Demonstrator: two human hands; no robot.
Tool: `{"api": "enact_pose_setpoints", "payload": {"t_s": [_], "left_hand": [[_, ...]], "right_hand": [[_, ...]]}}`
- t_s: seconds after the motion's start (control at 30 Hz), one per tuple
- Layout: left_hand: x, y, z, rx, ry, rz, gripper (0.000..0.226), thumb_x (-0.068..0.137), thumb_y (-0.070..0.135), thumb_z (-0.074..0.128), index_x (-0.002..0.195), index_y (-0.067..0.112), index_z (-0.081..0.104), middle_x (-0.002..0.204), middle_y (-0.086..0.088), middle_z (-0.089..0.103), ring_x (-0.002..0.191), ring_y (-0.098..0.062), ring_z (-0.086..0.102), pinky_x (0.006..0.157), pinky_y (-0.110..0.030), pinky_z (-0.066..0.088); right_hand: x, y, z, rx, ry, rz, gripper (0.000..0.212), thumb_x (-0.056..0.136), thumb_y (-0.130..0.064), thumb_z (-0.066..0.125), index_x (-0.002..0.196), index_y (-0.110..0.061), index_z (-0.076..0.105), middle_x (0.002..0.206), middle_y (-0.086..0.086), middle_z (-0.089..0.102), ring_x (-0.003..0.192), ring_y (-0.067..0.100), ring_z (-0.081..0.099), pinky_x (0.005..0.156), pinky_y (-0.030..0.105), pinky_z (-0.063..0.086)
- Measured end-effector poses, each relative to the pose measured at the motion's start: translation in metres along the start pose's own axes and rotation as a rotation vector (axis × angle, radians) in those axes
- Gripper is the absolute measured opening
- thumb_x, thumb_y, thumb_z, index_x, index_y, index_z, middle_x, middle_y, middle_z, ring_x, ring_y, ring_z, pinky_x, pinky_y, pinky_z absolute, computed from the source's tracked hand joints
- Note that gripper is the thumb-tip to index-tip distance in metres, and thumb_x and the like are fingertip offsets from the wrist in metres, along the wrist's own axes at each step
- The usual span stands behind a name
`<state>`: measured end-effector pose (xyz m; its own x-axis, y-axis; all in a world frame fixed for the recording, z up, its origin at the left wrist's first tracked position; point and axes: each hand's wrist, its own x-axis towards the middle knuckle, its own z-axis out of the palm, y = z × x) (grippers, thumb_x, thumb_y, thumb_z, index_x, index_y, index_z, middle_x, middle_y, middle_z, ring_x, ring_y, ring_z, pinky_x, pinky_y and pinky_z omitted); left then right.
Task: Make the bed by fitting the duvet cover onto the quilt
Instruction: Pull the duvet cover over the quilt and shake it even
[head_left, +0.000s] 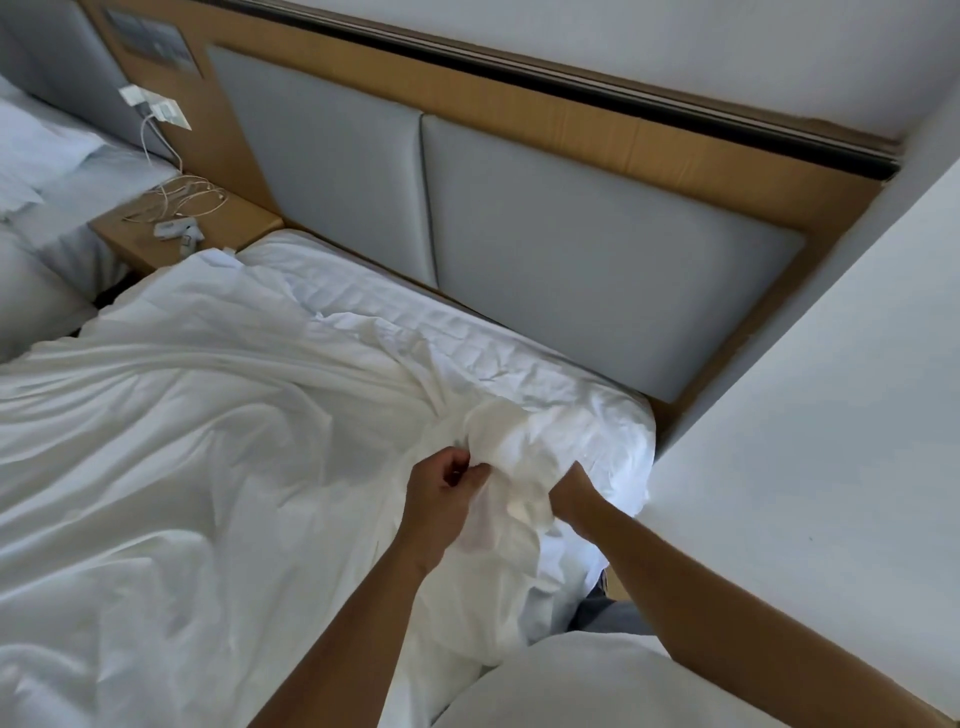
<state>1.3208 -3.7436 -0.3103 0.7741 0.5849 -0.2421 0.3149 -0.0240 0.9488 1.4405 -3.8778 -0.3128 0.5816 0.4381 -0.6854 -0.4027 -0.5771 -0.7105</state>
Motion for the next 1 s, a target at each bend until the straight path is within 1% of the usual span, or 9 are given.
{"api": "enact_pose_setpoints", "payload": {"t_s": [0.13, 0.2, 0.3, 0.4, 0.5, 0.67, 0.8, 0.93, 1.0], "left_hand": [[0.004, 0.006, 0.001, 0.094, -0.058, 0.029, 0.015, 0.088, 0.027, 0.076, 0.081, 0.015, 0.071, 0.077, 0.002, 0.072, 0.072, -0.015, 0.067, 0.068, -0.023, 0.052], [0.005, 0.006, 0.001, 0.128, -0.059, 0.046, 0.011, 0.085, 0.028, 0.078, 0.079, 0.022, 0.072, 0.076, 0.008, 0.073, 0.073, -0.009, 0.069, 0.071, -0.022, 0.053], [0.007, 0.006, -0.004, 0.159, 0.036, 0.055, 0.028, 0.074, 0.034, 0.088, 0.062, 0.024, 0.064, 0.063, 0.010, 0.066, 0.059, -0.002, 0.058, 0.062, -0.013, 0.047], [0.000, -0.003, -0.013, 0.188, 0.028, 0.059, 0.031, 0.068, 0.035, 0.092, 0.059, 0.025, 0.064, 0.059, 0.008, 0.063, 0.054, -0.002, 0.055, 0.058, -0.011, 0.045], [-0.021, -0.031, -0.026, 0.254, -0.043, 0.030, 0.034, 0.068, 0.038, 0.092, 0.058, 0.025, 0.062, 0.055, 0.005, 0.060, 0.049, -0.003, 0.051, 0.051, -0.014, 0.044], [-0.051, -0.078, -0.034, 0.321, -0.100, -0.094, 0.041, 0.076, 0.032, 0.088, 0.055, 0.029, 0.054, 0.052, 0.000, 0.052, 0.047, -0.003, 0.041, 0.052, -0.018, 0.040], [-0.053, -0.082, -0.035, 0.356, -0.129, -0.125, 0.045, 0.079, 0.033, 0.086, 0.052, 0.031, 0.050, 0.051, 0.007, 0.050, 0.047, -0.005, 0.041, 0.052, -0.015, 0.038], [-0.034, -0.048, -0.034, 0.332, -0.131, -0.055, 0.016, 0.080, 0.031, 0.081, 0.084, 0.030, 0.066, 0.079, 0.013, 0.070, 0.073, -0.003, 0.065, 0.070, -0.025, 0.052], [-0.020, -0.027, -0.031, 0.138, -0.068, -0.074, 0.037, 0.071, 0.045, 0.083, 0.103, 0.034, 0.067, 0.098, 0.018, 0.072, 0.089, 0.000, 0.067, 0.077, -0.025, 0.054]], "right_hand": [[-0.008, -0.016, -0.002, 0.195, -0.444, 0.071, 0.030, 0.088, -0.026, 0.068, 0.111, -0.007, 0.072, 0.107, 0.010, 0.072, 0.101, 0.023, 0.070, 0.092, 0.033, 0.055], [-0.012, -0.016, 0.002, 0.202, -0.514, 0.097, 0.012, 0.080, -0.016, 0.070, 0.087, -0.010, 0.078, 0.084, 0.005, 0.073, 0.080, 0.018, 0.072, 0.075, 0.028, 0.057], [-0.004, -0.005, 0.009, 0.392, -0.340, 0.118, 0.038, 0.102, -0.018, 0.051, 0.078, -0.007, 0.078, 0.070, 0.009, 0.072, 0.062, 0.021, 0.072, 0.056, 0.028, 0.057], [-0.005, -0.006, 0.014, 0.557, -0.195, 0.158, 0.032, 0.105, -0.026, 0.046, 0.097, -0.007, 0.070, 0.080, 0.013, 0.073, 0.071, 0.025, 0.072, 0.066, 0.035, 0.055], [0.006, 0.003, 0.007, 0.638, -0.118, 0.115, 0.025, 0.105, -0.006, 0.042, 0.107, -0.005, 0.067, 0.087, 0.007, 0.066, 0.076, 0.016, 0.067, 0.062, 0.025, 0.056], [0.013, 0.003, 0.009, 0.619, -0.056, 0.183, 0.037, 0.098, -0.042, 0.059, 0.108, -0.009, 0.074, 0.104, 0.012, 0.076, 0.099, 0.031, 0.072, 0.088, 0.047, 0.058], [0.011, -0.001, 0.013, 0.584, 0.009, 0.145, 0.035, 0.097, -0.041, 0.061, 0.108, -0.010, 0.074, 0.103, 0.013, 0.076, 0.097, 0.031, 0.072, 0.079, 0.042, 0.059], [0.013, -0.004, 0.018, 0.459, -0.094, 0.087, 0.031, 0.099, -0.020, 0.054, 0.078, -0.012, 0.076, 0.079, 0.006, 0.072, 0.067, 0.020, 0.071, 0.057, 0.027, 0.055], [0.007, -0.005, 0.016, 0.398, -0.120, 0.058, 0.023, 0.098, -0.018, 0.053, 0.085, -0.012, 0.071, 0.078, 0.005, 0.068, 0.065, 0.017, 0.067, 0.056, 0.025, 0.053]]}}
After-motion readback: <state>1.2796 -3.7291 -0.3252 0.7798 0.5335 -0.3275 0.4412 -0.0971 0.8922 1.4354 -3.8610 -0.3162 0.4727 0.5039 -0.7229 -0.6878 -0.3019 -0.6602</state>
